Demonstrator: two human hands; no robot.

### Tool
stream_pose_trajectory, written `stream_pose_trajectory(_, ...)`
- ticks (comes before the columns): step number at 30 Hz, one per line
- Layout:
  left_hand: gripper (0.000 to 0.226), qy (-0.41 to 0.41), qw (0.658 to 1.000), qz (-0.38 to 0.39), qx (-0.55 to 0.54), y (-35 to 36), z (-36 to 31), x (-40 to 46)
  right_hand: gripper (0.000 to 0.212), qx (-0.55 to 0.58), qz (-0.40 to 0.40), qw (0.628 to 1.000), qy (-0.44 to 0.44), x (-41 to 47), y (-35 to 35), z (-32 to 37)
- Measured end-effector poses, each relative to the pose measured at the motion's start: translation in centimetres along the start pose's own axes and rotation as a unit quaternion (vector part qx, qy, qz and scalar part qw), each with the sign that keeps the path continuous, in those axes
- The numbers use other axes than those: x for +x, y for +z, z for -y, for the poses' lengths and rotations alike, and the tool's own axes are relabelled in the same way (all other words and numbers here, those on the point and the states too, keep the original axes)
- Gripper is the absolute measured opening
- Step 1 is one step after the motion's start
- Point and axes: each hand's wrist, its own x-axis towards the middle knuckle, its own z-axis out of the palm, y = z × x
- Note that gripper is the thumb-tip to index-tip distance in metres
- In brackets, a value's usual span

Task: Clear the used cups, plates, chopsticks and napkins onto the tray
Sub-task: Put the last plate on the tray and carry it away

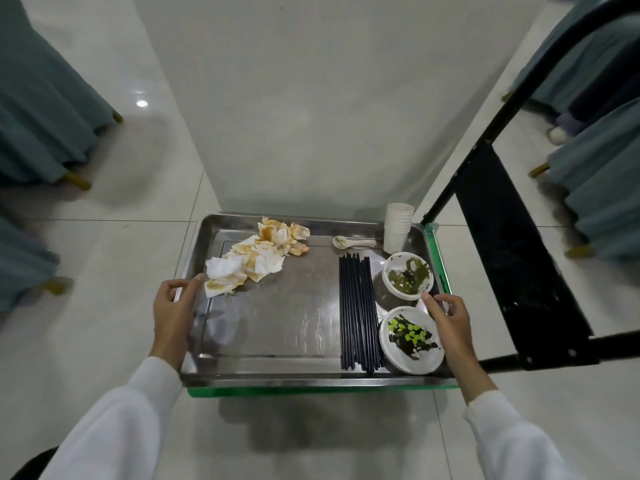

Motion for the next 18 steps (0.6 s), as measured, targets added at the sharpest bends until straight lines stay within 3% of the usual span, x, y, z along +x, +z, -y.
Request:
stream_pose_trajectory(7, 0.046, 0.01, 1.0, 0.024, -0.009, 3.3, 5.3, 2.6, 0.038, 0.029, -0.011, 0.999, -0.006, 4.4, 2.6, -5.0)
stream_pose_trajectory(14, 0.044, -0.001, 0.999, 0.03, -0.017, 4.7, 8.4, 3.5, 0.056, 0.02, -0.037, 0.999, -0.029, 6.1, 3.7, -6.8)
stream_pose_trajectory(18, 0.041, 0.01, 0.999, 0.028, -0.015, 4.9, 9.5, 3.6, 0.051, -0.012, -0.043, 0.998, -0.044, 6.4, 3.9, -6.8)
